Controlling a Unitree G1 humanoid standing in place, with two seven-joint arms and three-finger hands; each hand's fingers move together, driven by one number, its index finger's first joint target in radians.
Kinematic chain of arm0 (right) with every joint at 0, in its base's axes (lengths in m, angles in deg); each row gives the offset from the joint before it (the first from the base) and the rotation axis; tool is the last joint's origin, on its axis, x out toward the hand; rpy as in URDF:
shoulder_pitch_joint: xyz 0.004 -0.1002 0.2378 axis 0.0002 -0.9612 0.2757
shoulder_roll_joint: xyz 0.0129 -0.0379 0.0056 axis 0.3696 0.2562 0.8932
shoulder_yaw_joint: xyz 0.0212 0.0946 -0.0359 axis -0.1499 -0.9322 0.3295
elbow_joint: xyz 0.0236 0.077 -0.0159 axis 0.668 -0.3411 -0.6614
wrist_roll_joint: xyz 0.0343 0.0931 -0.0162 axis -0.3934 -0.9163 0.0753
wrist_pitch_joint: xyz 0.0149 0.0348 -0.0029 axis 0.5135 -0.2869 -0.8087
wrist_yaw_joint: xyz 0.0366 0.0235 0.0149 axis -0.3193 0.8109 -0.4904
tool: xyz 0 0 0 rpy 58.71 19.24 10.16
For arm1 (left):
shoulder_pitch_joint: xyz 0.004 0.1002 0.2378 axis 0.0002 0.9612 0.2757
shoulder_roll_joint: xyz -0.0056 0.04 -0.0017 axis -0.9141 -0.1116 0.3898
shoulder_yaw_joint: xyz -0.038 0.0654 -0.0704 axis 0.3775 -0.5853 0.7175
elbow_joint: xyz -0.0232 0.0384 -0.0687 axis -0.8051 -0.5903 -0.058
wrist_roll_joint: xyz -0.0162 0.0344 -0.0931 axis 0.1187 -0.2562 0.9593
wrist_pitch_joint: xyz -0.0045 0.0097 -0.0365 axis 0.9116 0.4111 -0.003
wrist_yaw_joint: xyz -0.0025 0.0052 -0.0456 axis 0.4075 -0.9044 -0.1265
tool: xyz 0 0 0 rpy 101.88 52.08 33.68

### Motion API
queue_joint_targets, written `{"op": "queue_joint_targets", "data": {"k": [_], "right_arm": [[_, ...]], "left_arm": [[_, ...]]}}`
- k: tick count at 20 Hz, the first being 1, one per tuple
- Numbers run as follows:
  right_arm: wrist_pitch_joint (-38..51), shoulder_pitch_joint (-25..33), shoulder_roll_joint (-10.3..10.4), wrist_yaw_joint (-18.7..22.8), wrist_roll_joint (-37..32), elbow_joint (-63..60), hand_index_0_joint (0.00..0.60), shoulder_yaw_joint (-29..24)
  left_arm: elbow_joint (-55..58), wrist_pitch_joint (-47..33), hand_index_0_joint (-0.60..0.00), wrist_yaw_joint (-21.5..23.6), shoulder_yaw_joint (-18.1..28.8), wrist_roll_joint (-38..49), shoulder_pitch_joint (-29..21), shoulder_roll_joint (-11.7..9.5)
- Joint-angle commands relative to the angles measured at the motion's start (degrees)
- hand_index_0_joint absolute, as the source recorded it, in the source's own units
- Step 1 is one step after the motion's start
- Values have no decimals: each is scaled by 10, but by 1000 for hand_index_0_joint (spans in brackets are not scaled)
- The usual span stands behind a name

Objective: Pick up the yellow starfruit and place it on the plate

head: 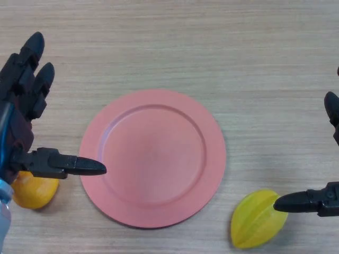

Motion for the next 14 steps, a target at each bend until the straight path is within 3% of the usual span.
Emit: {"op": "queue_joint_targets", "data": {"k": [1, 8, 14], "right_arm": [[55, 8, -6, -8, -5, 34, 0, -23], [68, -6, -6, -9, 2, 30, 0, -14], [181, -76, -6, -68, 69, -16, 0, 41]], "left_arm": [[49, -40, 0, -8, 28, -7, -12, -23], [54, -34, 0, -15, 30, -17, -2, -18], [39, -50, 0, -14, 30, -16, 5, -16]]}}
